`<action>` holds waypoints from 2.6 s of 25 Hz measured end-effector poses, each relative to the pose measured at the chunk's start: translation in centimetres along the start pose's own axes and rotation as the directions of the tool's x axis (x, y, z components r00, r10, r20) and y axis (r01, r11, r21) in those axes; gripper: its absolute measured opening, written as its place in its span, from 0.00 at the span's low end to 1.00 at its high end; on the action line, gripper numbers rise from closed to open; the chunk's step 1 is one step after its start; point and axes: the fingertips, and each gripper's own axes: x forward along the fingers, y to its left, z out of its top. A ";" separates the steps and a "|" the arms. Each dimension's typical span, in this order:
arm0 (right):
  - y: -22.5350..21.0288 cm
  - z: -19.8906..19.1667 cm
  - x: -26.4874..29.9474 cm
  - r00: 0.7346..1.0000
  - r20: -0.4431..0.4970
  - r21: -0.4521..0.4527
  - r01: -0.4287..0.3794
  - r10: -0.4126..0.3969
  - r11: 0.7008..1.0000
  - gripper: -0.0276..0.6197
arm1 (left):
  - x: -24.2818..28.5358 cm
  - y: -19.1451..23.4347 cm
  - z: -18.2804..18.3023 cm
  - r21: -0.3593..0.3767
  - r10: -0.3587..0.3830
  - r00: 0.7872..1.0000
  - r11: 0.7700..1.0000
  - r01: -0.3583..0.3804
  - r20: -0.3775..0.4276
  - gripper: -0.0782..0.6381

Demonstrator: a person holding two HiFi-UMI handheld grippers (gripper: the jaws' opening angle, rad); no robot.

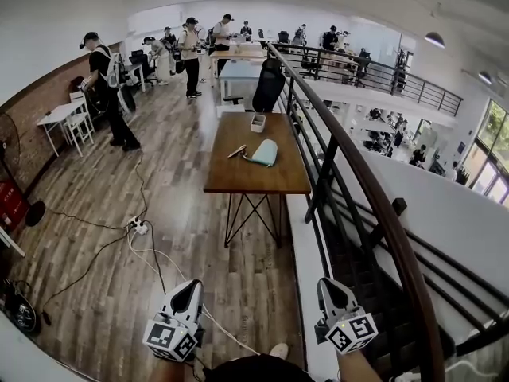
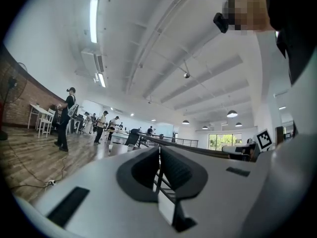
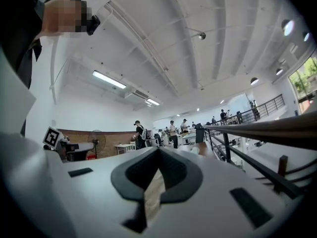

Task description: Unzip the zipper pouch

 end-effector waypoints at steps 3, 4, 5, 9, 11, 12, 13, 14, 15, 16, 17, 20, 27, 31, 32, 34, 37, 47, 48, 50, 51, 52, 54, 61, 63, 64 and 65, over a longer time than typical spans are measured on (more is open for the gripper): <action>0.7 0.2 -0.5 0.999 0.035 -0.003 0.004 -0.004 1.000 0.16 | -0.9 0.2 0.2 -0.026 0.009 1.000 1.000 -0.008 0.020 0.14; 1.0 0.3 -0.6 0.999 0.045 0.003 -0.002 0.002 1.000 0.26 | -1.2 0.3 0.2 -0.038 0.010 1.000 0.999 -0.010 0.024 0.20; 1.2 0.2 -0.5 0.999 0.052 0.009 -0.007 0.007 1.000 0.35 | -1.4 0.6 0.1 -0.047 0.015 1.000 0.999 -0.013 0.025 0.30; 2.0 -0.3 0.9 0.999 0.038 0.029 -0.023 0.022 0.999 0.51 | -1.8 2.2 -0.4 -0.059 0.052 0.998 0.997 -0.050 0.023 0.46; 2.6 -0.3 1.7 0.999 0.024 0.033 -0.038 0.037 0.999 0.52 | -2.1 3.0 -0.5 -0.071 0.073 0.997 0.995 -0.071 0.026 0.48; 2.8 -0.2 2.1 0.999 0.021 0.034 -0.045 0.044 0.998 0.52 | -2.2 3.4 -0.4 -0.078 0.083 0.996 0.994 -0.080 0.030 0.49; 2.9 -0.1 2.5 0.999 0.019 0.032 -0.050 0.049 0.998 0.52 | -2.1 3.8 -0.4 -0.083 0.091 0.995 0.993 -0.088 0.033 0.49; 2.9 0.0 3.0 0.998 0.017 0.028 -0.054 0.053 0.998 0.52 | -1.8 4.1 -0.3 -0.085 0.096 0.995 0.992 -0.093 0.035 0.49; 2.7 0.1 3.5 0.998 0.014 0.021 -0.057 0.056 0.998 0.52 | -1.4 4.3 -0.3 -0.085 0.101 0.994 0.992 -0.097 0.036 0.50; 2.4 0.2 4.1 0.998 0.012 0.012 -0.059 0.059 0.998 0.52 | -0.9 4.6 -0.3 -0.084 0.103 0.994 0.991 -0.100 0.036 0.50; 2.1 0.2 4.8 0.998 0.013 0.001 -0.063 0.063 0.998 0.52 | -0.2 4.8 -0.4 -0.083 0.104 0.994 0.991 -0.101 0.037 0.50; 0.8 0.6 7.2 0.997 0.022 -0.023 -0.077 0.077 0.997 0.55 | 2.0 5.5 -0.2 -0.080 0.103 0.994 0.992 -0.099 0.037 0.51; -4.7 1.0 13.8 0.993 0.047 0.006 -0.113 0.113 0.994 0.54 | 8.3 7.1 0.9 -0.035 0.136 0.989 0.990 -0.135 0.049 0.51; -7.9 1.0 17.5 0.989 0.040 -0.013 -0.141 0.141 0.990 0.54 | 12.6 7.9 0.8 -0.020 0.162 0.986 0.987 -0.161 0.046 0.51; -8.7 1.0 18.1 0.989 0.037 -0.011 -0.143 0.143 0.990 0.54 | 13.7 7.9 0.7 -0.020 0.164 0.985 0.986 -0.163 0.044 0.51; -10.5 1.2 19.0 0.990 0.033 0.000 -0.140 0.140 0.990 0.53 | 15.5 7.8 0.4 -0.022 0.170 0.985 0.985 -0.169 0.038 0.51; -13.1 1.4 19.6 0.992 0.034 0.031 -0.124 0.123 0.992 0.51 | 18.0 7.7 -0.2 -0.020 0.179 0.984 0.984 -0.179 0.024 0.51; -19.7 -0.8 20.5 0.998 -0.010 0.100 -0.053 0.054 0.994 0.47 | 25.1 6.8 -3.1 -0.011 0.143 0.987 0.989 -0.144 -0.071 0.51; -20.4 -1.0 20.7 0.999 -0.014 0.098 -0.039 0.040 0.994 0.47 | 25.8 6.9 -3.4 -0.008 0.135 0.988 0.991 -0.136 -0.080 0.51; -21.6 -0.9 21.5 1.000 -0.012 0.091 -0.008 0.009 0.996 0.47 | 27.4 7.6 -3.6 0.003 0.122 0.988 0.993 -0.122 -0.092 0.51; -22.2 -0.7 22.1 1.000 -0.008 0.084 0.007 -0.006 0.996 0.47 | 28.3 8.1 -3.6 0.012 0.119 0.988 0.993 -0.118 -0.094 0.51; -22.8 -0.5 22.8 1.000 -0.005 0.075 0.022 -0.021 0.997 0.47 | 29.2 8.7 -3.6 0.020 0.118 0.989 0.993 -0.117 -0.093 0.51; -23.8 0.0 24.2 0.999 0.005 0.059 0.051 -0.052 0.997 0.50 | 31.0 10.1 -3.6 0.024 0.118 0.990 0.993 -0.117 -0.083 0.52; -25.2 1.7 32.0 0.996 0.045 0.004 0.082 -0.082 0.997 0.52 | 37.5 15.6 -3.0 -0.004 0.095 0.995 0.996 -0.095 -0.025 0.53; -25.1 2.2 34.6 0.996 0.044 -0.007 0.072 -0.072 0.997 0.52 | 39.1 17.3 -2.9 -0.020 0.095 0.995 0.995 -0.095 -0.023 0.53; -25.1 2.4 35.8 0.997 0.044 -0.007 0.067 -0.067 0.998 0.52 | 39.9 18.2 -3.1 -0.031 0.092 0.995 0.995 -0.093 -0.027 0.53; -25.0 2.5 36.9 0.997 0.044 -0.005 0.063 -0.063 0.998 0.52 | 40.6 19.0 -3.3 -0.041 0.087 0.996 0.995 -0.089 -0.033 0.53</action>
